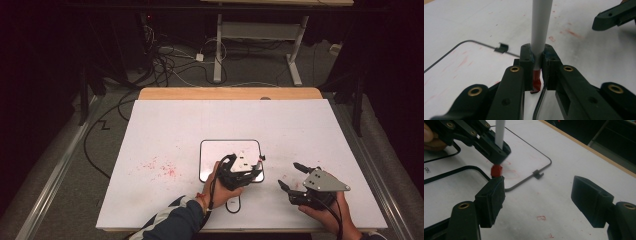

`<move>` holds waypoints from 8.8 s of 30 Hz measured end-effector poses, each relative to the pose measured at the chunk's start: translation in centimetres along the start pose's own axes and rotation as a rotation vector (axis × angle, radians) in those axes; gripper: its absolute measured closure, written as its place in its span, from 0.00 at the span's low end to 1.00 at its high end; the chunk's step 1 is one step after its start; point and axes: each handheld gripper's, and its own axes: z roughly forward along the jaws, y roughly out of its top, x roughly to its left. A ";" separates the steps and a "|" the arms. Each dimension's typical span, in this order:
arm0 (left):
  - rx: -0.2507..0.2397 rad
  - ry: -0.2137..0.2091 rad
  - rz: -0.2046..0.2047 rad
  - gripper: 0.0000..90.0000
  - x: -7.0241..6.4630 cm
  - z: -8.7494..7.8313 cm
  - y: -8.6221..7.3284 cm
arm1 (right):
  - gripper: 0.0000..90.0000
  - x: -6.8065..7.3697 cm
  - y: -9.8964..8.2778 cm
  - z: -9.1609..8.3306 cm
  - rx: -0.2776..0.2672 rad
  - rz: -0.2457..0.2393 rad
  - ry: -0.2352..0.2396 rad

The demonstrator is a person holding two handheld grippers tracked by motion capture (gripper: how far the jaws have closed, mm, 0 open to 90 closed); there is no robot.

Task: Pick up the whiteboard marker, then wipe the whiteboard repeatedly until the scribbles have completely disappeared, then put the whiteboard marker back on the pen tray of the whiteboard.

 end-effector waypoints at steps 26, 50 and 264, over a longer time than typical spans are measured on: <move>0.055 0.117 -0.068 0.87 4.1 -6.5 -3.7 | 0.31 -0.4 -0.1 -0.1 0.012 -0.006 -0.031; 0.031 0.012 0.000 0.88 1.8 -2.3 -1.2 | 0.31 -0.3 0.1 0.6 0.026 -0.012 -0.020; 0.045 -0.058 0.007 0.87 1.0 -3.6 1.0 | 0.42 0.5 5.1 -0.1 -0.160 0.093 0.251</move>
